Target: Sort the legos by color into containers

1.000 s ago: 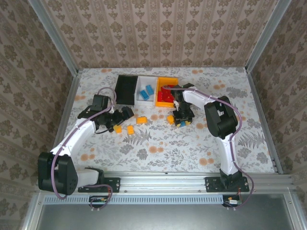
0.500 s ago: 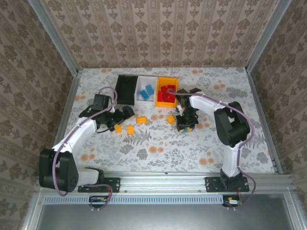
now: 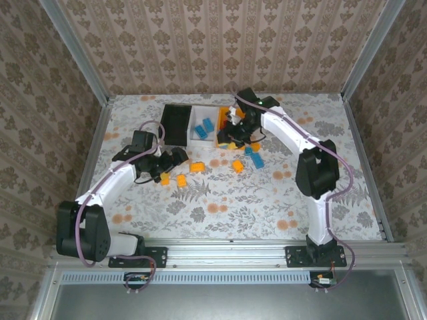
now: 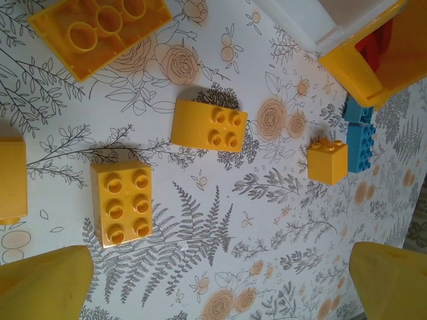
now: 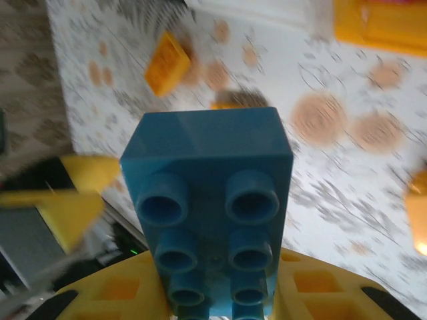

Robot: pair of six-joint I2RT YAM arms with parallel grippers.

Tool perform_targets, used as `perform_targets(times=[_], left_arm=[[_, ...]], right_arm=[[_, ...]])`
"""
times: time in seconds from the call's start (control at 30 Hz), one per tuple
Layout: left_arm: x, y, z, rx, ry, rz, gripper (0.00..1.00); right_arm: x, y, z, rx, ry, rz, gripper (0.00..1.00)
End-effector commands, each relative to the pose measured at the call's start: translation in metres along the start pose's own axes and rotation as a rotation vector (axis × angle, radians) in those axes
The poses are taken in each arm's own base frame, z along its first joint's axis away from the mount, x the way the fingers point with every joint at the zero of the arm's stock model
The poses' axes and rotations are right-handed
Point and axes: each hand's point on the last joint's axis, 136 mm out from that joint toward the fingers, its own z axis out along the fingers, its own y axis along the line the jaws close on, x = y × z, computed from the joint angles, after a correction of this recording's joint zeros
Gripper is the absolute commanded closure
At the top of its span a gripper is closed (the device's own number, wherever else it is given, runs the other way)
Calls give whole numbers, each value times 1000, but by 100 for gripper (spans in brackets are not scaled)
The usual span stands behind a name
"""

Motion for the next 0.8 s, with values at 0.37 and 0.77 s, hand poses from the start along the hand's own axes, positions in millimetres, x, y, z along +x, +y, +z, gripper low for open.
perform_targets(times=[0.37,0.77], left_arm=[[14,17,-36,-5,-45,-9,0],[6,20,-36,4,-47,-29,0]], right_arm=[[-78,6,83,-99,4,190,63],[-79,5,81,-94,-2,189,41]])
